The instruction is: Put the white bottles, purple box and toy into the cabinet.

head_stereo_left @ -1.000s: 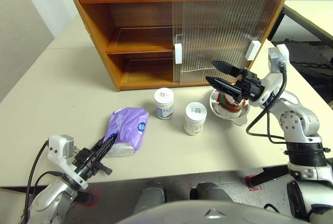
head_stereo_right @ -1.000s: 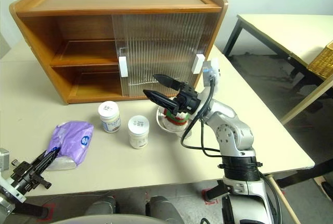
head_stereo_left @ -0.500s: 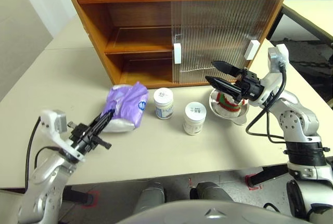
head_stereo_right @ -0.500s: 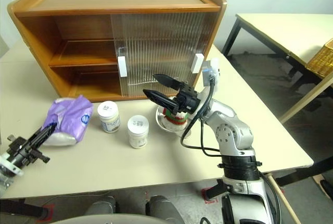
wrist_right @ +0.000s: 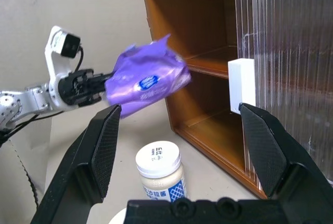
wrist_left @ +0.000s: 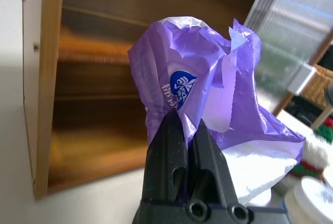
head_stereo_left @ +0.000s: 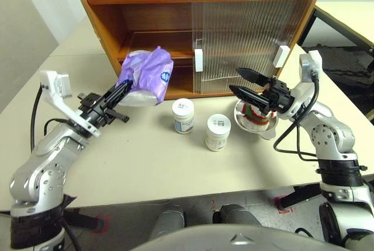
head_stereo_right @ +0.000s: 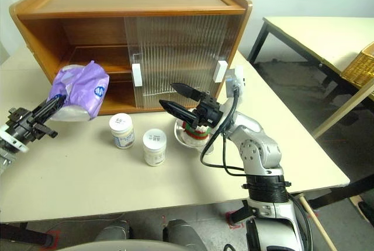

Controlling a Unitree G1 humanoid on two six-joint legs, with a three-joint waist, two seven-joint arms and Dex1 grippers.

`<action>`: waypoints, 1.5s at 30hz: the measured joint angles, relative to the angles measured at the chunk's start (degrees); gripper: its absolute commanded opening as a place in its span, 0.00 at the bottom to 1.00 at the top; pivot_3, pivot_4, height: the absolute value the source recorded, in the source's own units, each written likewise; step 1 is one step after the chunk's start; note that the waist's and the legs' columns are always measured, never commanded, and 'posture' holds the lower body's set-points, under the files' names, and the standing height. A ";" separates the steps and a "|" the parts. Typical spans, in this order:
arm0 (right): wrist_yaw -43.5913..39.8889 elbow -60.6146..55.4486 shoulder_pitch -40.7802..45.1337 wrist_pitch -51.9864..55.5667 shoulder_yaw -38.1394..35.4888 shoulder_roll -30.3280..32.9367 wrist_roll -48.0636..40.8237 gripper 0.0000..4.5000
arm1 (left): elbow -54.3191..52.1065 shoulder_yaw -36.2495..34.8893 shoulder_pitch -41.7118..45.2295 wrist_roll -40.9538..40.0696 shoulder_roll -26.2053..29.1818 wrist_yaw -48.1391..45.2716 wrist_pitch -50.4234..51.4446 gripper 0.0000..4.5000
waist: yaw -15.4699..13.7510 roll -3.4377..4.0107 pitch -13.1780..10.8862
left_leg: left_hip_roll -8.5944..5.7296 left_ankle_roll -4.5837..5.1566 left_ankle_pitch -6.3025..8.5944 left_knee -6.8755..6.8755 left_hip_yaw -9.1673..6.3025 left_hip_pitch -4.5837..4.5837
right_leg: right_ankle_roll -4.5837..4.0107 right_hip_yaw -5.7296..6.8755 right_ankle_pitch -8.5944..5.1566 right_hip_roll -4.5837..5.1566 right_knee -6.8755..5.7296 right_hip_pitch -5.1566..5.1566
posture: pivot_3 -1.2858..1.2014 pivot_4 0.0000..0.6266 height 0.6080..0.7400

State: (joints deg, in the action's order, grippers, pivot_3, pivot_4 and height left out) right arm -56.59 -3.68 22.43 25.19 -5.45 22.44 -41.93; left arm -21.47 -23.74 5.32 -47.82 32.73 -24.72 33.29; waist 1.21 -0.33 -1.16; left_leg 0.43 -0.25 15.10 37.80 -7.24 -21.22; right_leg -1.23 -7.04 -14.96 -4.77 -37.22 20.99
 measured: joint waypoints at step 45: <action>3.73 -2.79 -3.49 -1.44 -0.14 -2.02 -0.03 1.00 | 22.05 9.02 33.12 17.39 -7.32 15.40 10.86 0.13 | 1.36 -0.77 -0.61 | -0.12 0.17 -0.16 0.18 0.03 0.36 | 0.64 -0.07 0.03 -0.18 0.05 -0.47 | 0.47 0.04 1.00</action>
State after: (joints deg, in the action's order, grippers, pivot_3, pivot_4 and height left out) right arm -52.86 -6.48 18.94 23.75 -5.59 20.42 -41.95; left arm 0.58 -14.72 38.44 -30.43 25.41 -9.32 44.15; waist 2.57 -1.10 -1.77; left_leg 0.31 -0.08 14.94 37.98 -7.21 -20.86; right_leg -0.59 -7.11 -14.93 -4.95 -37.17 20.51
